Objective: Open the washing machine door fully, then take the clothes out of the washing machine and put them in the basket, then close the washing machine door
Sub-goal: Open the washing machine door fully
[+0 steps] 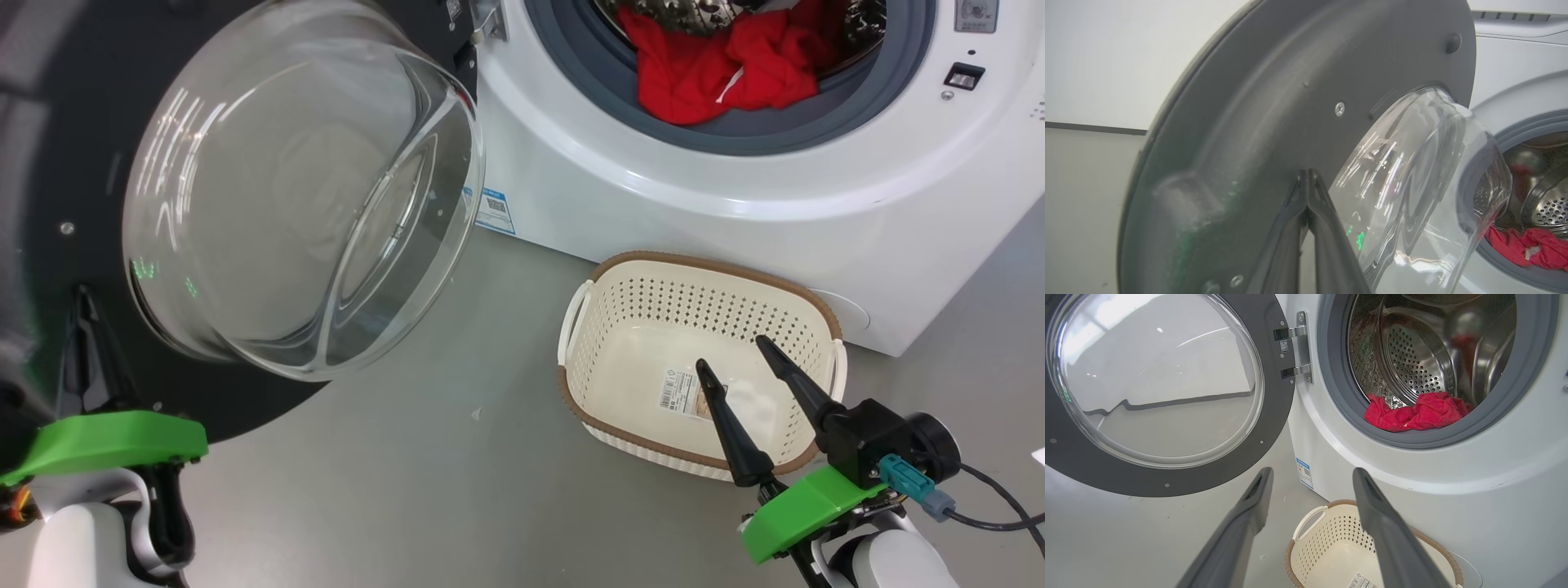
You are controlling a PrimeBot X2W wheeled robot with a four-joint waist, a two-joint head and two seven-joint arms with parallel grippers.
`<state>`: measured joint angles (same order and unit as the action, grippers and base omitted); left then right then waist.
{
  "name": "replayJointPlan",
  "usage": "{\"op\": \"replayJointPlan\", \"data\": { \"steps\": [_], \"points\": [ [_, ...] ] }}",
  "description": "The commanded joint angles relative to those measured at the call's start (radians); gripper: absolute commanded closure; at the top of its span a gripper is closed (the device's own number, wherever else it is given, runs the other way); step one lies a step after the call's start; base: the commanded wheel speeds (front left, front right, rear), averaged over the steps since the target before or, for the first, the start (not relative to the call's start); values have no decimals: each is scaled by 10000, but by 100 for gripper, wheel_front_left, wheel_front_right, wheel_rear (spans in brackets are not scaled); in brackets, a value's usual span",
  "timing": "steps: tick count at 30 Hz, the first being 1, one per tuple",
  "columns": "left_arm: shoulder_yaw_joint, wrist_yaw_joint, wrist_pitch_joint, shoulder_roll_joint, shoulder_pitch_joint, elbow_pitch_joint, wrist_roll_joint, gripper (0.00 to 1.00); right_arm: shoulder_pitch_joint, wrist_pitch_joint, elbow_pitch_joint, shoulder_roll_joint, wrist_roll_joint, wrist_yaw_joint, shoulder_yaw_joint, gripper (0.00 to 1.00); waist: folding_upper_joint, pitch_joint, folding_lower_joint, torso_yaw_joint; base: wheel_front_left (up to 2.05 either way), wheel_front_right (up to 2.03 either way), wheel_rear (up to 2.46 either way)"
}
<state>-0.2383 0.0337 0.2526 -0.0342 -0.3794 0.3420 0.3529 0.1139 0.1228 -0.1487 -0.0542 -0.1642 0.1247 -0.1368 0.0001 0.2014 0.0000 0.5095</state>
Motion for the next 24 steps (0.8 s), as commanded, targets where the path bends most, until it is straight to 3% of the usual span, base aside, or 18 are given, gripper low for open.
{"op": "replayJointPlan", "data": {
  "steps": [1,24],
  "points": [
    [-556,-53,91,-354,-337,-109,-195,100,116,-29,322,40,113,60,-201,0,-1,39,0,18,0,0,0],
    [-2353,-946,91,-176,-1188,1307,-1106,100,152,-323,566,40,189,60,-249,0,-1,252,0,-93,0,0,0]
  ]
}}
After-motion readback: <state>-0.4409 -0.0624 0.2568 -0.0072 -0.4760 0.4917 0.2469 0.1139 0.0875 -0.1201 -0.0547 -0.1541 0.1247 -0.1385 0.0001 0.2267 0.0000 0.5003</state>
